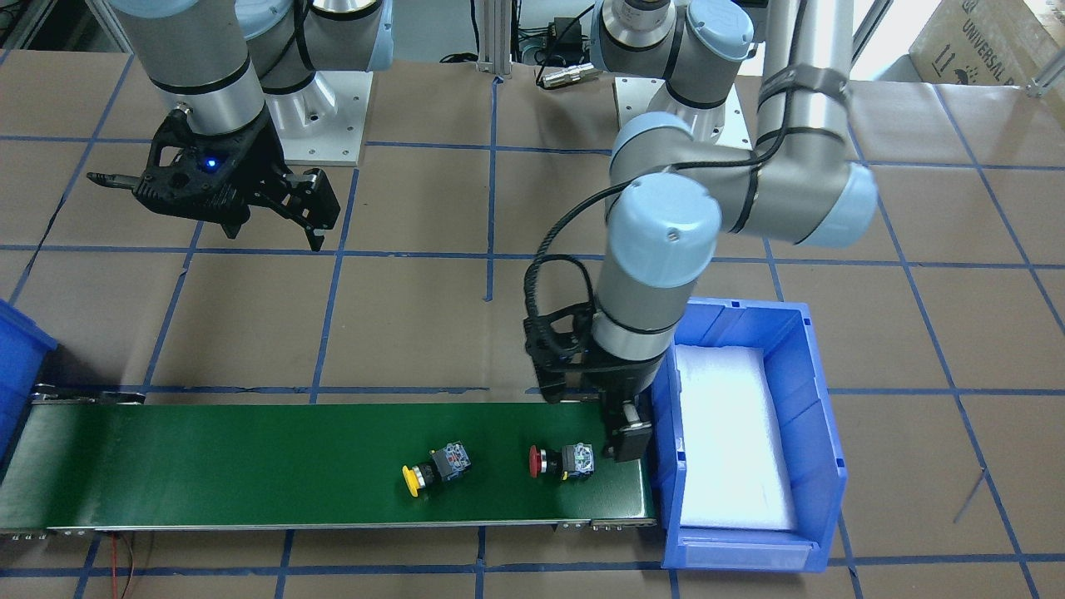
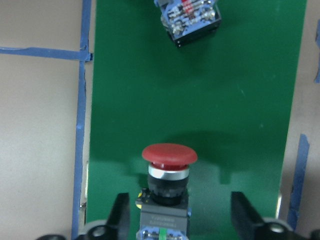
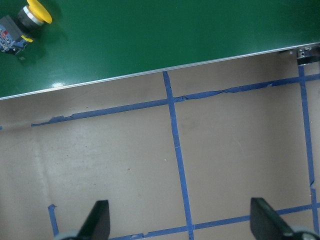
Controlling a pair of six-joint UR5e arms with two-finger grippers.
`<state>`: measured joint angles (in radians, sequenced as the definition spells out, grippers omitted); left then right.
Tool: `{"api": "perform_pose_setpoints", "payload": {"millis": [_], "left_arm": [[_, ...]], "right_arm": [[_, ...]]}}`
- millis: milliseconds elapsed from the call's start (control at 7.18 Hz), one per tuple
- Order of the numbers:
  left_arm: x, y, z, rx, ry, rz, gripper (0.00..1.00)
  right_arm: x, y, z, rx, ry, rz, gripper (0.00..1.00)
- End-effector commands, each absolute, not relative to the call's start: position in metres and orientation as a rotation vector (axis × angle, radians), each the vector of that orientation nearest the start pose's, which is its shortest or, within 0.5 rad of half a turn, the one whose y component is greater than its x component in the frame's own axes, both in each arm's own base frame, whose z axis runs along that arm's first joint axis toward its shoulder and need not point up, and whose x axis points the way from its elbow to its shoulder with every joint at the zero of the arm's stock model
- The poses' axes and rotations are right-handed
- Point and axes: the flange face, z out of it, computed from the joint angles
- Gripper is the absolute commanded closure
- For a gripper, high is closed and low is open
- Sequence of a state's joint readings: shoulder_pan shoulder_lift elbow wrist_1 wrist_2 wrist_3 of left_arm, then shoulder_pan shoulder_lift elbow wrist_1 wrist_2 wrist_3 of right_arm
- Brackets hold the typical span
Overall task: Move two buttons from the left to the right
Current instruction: 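Withdraw the left gripper beside the bin while the right gripper moves toward the belt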
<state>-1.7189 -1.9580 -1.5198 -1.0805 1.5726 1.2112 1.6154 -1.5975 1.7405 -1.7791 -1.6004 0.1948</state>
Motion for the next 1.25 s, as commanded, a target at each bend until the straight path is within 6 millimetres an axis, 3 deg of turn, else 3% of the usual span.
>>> {"api": "perform_pose_setpoints", "payload": {"millis": [0,139,279,418,836,975,1114], "left_arm": [[-0.129,-0.551,0.428,1.602,2.668,-0.066,0.00],[-0.114,-0.517,0.458,1.441,2.783,-0.011,0.00],[-0.115,-0.487,0.490,1.201,2.904,0.020,0.00],[-0.115,-0.470,0.505,0.858,3.015,0.031,0.00],[-0.115,-0.464,0.517,0.301,3.120,0.021,0.00],[-0.111,-0.461,0.516,0.146,3.133,0.056,0.00],[-0.110,-0.461,0.517,0.104,3.132,0.061,0.00]], "right_arm": [[0.152,-0.477,0.438,0.239,3.154,-0.105,0.00],[0.152,-0.476,0.438,0.235,3.161,-0.106,0.00],[0.152,-0.477,0.439,0.233,3.164,-0.112,0.00],[0.150,-0.477,0.439,0.239,3.170,-0.108,0.00],[0.154,-0.479,0.436,0.182,3.162,-0.117,0.00],[0.156,-0.488,0.426,0.006,3.171,-0.091,0.00],[0.152,-0.502,0.420,-0.296,3.164,-0.128,0.00]]}}
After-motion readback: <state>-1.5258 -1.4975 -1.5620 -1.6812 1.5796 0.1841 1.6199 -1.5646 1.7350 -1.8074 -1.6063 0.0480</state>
